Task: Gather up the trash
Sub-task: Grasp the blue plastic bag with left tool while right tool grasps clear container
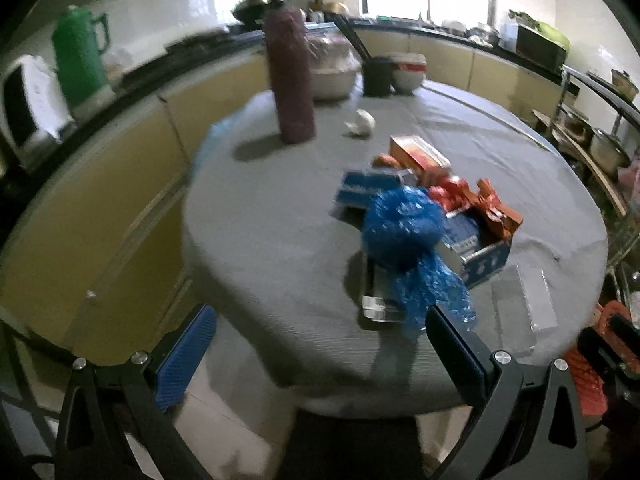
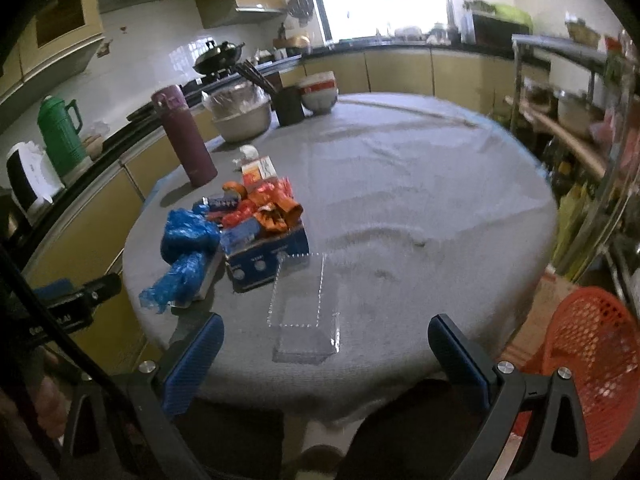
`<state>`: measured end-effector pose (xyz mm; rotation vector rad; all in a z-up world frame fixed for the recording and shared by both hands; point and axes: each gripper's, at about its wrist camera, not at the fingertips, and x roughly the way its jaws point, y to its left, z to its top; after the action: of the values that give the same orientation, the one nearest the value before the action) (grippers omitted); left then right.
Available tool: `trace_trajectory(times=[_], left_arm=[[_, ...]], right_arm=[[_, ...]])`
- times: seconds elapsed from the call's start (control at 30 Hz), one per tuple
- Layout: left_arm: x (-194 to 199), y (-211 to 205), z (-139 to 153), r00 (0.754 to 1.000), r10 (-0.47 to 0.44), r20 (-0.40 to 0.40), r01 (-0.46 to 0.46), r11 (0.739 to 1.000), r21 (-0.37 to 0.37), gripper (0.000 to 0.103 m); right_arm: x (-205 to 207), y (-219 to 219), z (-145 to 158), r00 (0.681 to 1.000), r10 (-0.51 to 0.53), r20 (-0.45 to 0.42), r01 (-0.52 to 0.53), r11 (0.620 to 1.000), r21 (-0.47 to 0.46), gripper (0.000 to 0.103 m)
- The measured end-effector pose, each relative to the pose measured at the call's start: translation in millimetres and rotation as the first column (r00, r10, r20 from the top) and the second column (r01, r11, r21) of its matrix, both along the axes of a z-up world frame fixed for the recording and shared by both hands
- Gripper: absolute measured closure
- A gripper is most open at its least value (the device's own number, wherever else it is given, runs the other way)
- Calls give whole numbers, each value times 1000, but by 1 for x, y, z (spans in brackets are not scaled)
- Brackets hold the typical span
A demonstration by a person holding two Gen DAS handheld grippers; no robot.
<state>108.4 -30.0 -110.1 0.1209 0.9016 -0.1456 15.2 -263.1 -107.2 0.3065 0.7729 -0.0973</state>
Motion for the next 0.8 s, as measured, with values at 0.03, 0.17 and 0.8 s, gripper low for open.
trace_trajectory(times=[0.03, 0.17, 0.8], left_arm=[[2, -3, -3, 1000, -2, -10, 1, 1000, -5, 0], [9, -13, -8, 998, -33, -47, 32, 999, -27, 0], [77, -34, -38, 960, -176, -220, 135, 972, -190, 35]], right_arm=[[2, 0, -2, 1000, 2, 3, -2, 1000, 8, 0], [17, 3, -10, 999, 33, -17, -33, 999, 31, 2], [55, 1, -53, 985, 94, -147, -82, 993, 88, 54]])
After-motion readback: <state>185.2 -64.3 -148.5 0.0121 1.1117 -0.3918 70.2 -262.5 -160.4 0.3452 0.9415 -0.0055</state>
